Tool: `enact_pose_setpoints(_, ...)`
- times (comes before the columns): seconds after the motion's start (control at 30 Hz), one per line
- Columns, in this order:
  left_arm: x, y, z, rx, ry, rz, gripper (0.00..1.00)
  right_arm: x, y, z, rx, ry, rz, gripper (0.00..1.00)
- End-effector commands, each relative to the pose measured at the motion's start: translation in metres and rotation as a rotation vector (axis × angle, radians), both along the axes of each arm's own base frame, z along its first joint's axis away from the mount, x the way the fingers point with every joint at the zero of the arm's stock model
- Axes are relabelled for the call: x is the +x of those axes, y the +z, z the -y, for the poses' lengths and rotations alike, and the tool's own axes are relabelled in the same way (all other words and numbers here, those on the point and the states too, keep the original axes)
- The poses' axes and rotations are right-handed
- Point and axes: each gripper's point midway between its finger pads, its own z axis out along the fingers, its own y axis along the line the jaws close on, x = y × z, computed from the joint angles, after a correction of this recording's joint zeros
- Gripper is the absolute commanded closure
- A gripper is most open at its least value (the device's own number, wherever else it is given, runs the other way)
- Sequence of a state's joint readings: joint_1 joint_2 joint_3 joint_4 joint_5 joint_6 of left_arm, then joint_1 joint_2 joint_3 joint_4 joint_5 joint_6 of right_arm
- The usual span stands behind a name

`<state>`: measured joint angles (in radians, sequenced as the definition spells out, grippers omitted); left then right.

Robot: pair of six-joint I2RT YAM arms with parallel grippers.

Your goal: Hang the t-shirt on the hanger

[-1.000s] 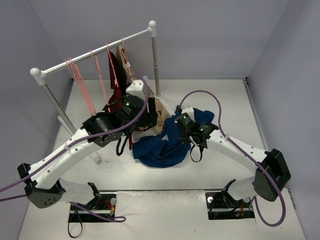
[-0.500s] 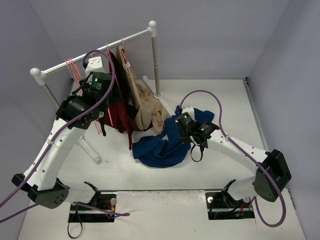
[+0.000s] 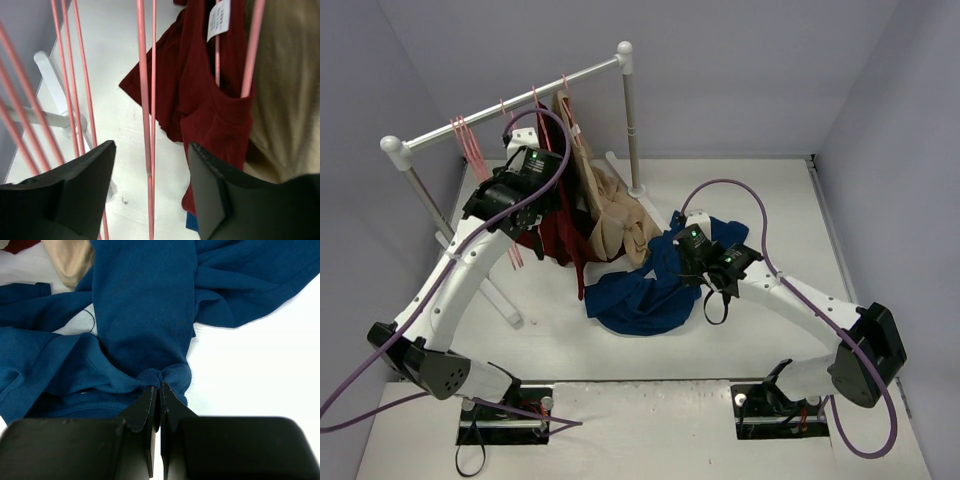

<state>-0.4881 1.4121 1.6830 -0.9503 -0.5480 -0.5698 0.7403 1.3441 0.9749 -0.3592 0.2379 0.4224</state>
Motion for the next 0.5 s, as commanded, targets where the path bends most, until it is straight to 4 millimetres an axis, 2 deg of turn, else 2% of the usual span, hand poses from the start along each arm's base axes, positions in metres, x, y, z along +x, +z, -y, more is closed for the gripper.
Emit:
enact_pose_setpoints(0.0,0.003,0.001,-0.002,-0.029,0.024,0.015,0.50,0.005,0.014,0.001,0.039,-0.029,0.054,1.00)
enact_pose_setpoints(0.27,-0.001,-0.015,-0.004,-0.027,0.040,-0.015,0.74,0.003,0.012,0.007,0.031,-0.042,0.058,1.00)
enact_pose_setpoints(0.3,-0.001,-0.015,-0.004,-0.027,0.042,-0.015,0.76,0.003,0.012,0.007,0.031,-0.042,0.058,1.00)
enact_pose_setpoints(0.47,-0.001,-0.003,-0.006,-0.026,0.041,0.014,0.99,0.002,0.011,0.008,0.028,-0.041,0.059,1.00)
